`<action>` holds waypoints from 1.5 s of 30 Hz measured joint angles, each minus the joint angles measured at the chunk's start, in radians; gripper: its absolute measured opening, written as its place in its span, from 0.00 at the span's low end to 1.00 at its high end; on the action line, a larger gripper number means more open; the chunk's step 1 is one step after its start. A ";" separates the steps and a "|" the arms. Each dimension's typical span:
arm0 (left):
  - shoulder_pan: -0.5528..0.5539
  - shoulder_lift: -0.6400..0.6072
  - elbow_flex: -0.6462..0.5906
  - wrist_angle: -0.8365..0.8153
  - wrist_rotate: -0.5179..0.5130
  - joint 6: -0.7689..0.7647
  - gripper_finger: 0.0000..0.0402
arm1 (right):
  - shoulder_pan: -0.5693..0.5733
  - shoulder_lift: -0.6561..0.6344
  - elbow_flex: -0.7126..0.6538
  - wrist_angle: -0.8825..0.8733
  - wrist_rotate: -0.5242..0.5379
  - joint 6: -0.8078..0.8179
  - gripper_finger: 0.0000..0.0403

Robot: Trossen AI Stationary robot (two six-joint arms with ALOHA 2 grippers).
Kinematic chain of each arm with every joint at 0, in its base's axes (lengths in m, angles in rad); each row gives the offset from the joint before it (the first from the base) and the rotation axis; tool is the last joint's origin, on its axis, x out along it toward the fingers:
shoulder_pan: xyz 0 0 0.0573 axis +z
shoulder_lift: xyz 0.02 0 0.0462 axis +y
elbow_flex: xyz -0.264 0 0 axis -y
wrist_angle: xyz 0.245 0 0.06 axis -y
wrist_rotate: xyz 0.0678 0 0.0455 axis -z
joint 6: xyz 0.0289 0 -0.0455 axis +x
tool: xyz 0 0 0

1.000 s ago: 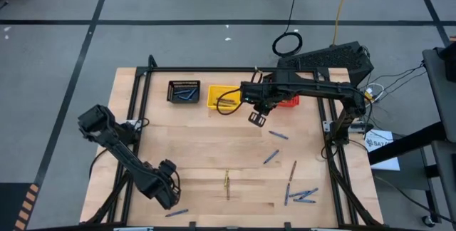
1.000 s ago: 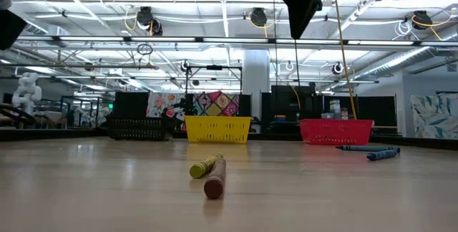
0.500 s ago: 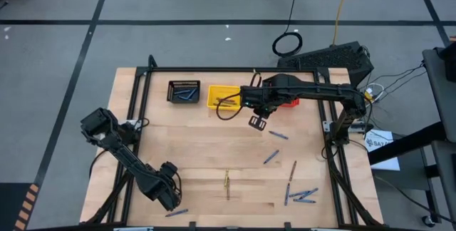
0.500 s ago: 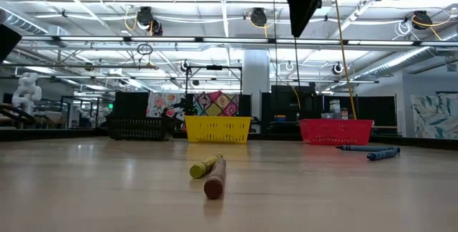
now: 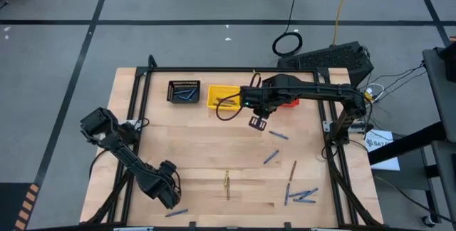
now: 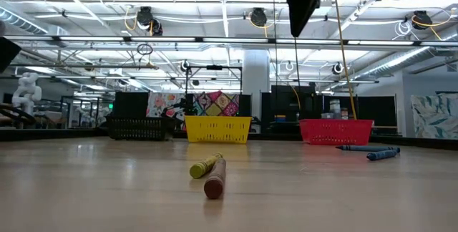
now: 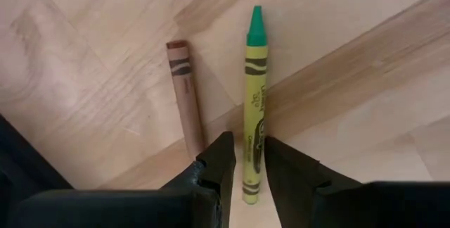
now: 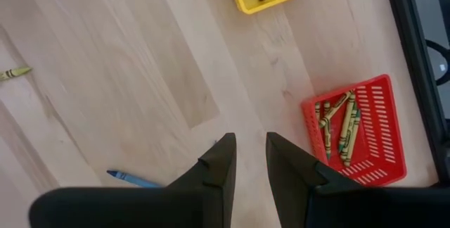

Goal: Sort crayons
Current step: Put the left green crayon into the red bin

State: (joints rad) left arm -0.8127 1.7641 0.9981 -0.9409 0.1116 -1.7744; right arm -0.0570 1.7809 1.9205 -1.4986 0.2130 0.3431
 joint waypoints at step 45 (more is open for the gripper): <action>0.007 -0.056 0.055 -0.008 -0.046 0.195 0.00 | 0.000 0.000 0.000 0.024 0.000 -0.041 0.16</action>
State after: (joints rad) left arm -0.8052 1.7081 1.0527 -0.9485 0.0660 -1.5794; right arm -0.0570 1.7809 1.9205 -1.4750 0.2131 0.3019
